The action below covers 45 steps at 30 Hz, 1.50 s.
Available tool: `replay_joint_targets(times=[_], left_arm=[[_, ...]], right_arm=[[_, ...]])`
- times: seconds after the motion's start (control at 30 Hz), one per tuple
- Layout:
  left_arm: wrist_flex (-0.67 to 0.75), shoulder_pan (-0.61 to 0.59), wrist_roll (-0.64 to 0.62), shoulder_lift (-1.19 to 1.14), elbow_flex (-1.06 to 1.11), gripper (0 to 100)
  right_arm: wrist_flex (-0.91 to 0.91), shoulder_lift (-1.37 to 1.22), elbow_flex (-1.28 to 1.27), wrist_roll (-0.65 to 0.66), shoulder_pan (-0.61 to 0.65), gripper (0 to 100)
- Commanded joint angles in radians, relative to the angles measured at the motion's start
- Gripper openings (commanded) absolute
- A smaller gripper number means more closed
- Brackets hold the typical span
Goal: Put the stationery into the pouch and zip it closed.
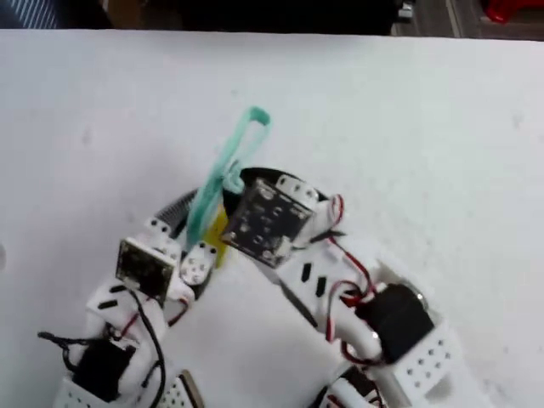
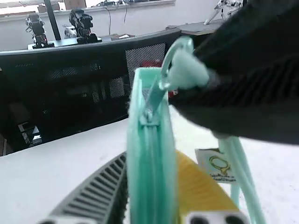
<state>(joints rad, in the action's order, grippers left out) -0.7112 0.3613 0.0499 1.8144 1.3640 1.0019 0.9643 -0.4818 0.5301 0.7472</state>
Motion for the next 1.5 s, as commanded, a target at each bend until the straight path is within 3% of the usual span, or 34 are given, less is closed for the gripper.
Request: replay_joint_targets(times=[0.0, 0.27, 0.37, 0.77, 0.9, 1.47], left_arm=[[-0.074, 0.008, -0.014, 0.018, -0.104, 13], [-0.19, 0.036, -0.008, 0.018, -0.166, 12], [-0.184, 0.036, -0.006, 0.018, -0.138, 2], [-0.183, 0.088, -0.008, 0.018, -0.106, 2], [-0.226, 0.13, -0.006, 0.018, -0.106, 2], [-0.261, 0.024, -0.012, 0.018, -0.144, 2]], right_arm=[[-0.007, -0.042, 0.048, 0.02, -0.008, 1.8], [-0.038, -0.048, 0.057, 0.015, -0.01, 1.8], [-0.036, -0.035, 0.064, 0.015, -0.01, 1.8], [-0.038, -0.156, 0.25, 0.021, -0.015, 1.7], [-0.005, -0.248, 0.285, 0.023, -0.058, 1.7], [-0.07, -0.268, 0.255, 0.064, -0.248, 1.7]])
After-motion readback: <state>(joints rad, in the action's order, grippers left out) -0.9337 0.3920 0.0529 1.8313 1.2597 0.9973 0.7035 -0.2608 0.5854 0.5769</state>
